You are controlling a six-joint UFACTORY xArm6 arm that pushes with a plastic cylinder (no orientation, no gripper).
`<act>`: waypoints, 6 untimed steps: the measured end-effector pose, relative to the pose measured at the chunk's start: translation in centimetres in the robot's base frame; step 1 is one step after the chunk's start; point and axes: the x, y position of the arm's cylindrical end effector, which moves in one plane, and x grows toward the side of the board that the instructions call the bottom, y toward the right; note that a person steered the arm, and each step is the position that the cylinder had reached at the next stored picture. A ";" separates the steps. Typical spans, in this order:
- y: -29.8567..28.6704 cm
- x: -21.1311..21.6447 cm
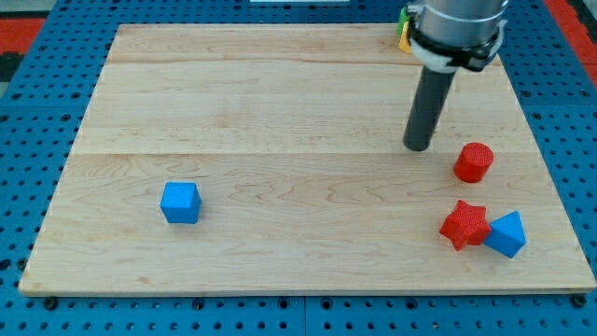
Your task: Push the red circle to the top of the blue triangle
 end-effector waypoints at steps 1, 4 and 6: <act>4.9 0.1; 7.4 2.2; 5.4 4.5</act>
